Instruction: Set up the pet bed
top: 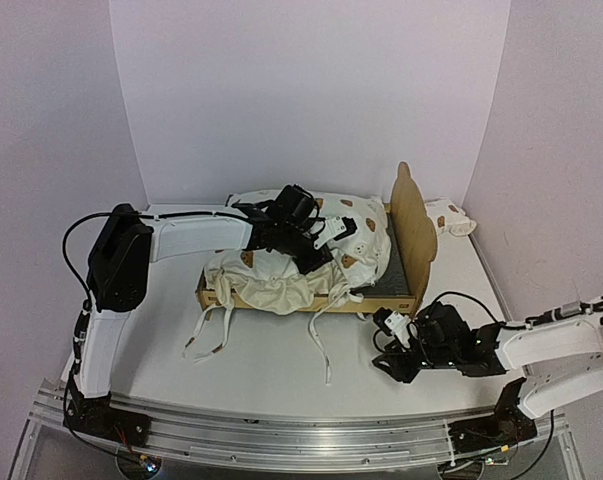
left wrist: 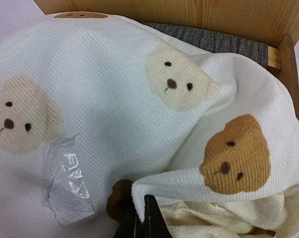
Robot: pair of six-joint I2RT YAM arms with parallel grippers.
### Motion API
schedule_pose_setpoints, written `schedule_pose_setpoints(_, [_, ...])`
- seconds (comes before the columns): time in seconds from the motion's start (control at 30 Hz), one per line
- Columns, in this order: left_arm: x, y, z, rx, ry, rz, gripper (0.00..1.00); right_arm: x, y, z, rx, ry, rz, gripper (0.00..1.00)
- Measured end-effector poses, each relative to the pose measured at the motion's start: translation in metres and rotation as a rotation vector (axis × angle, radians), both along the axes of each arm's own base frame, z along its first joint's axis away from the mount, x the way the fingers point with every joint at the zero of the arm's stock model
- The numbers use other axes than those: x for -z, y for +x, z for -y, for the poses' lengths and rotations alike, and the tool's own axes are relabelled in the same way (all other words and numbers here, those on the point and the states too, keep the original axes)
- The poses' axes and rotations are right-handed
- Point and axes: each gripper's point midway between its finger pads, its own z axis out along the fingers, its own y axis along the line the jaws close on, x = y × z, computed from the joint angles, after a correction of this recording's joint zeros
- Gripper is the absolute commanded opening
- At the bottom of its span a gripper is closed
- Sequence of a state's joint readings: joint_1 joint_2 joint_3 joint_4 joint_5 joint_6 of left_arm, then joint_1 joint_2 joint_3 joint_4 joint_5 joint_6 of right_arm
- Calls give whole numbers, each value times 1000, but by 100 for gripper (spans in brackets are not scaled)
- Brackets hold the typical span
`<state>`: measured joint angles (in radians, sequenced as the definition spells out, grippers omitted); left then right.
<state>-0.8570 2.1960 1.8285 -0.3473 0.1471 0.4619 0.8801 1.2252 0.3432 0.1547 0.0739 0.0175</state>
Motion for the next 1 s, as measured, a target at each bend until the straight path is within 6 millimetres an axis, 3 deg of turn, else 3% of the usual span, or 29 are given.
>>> schedule_pose_setpoints(0.23, [0, 0, 0, 0, 1, -1, 0, 1, 58, -27, 100, 104, 258, 46])
schedule_pose_setpoints(0.43, [0, 0, 0, 0, 1, -1, 0, 22, 83, -23, 218, 109, 342, 49])
schedule_pose_setpoints(0.57, [0, 0, 0, 0, 1, -1, 0, 15, 101, -26, 299, 149, 400, 51])
schedule_pose_setpoints(0.77, [-2, 0, 1, 1, -3, 2, 0, 19, 119, -32, 371, 157, 435, 49])
schedule_pose_setpoints(0.87, [-2, 0, 1, 3, -3, 0, 0, 20, 124, -32, 394, 152, 446, 41])
schedule_pose_setpoints(1.0, [-2, 0, 1, 6, -6, -1, 0, 19, 131, -31, 429, 146, 465, 12])
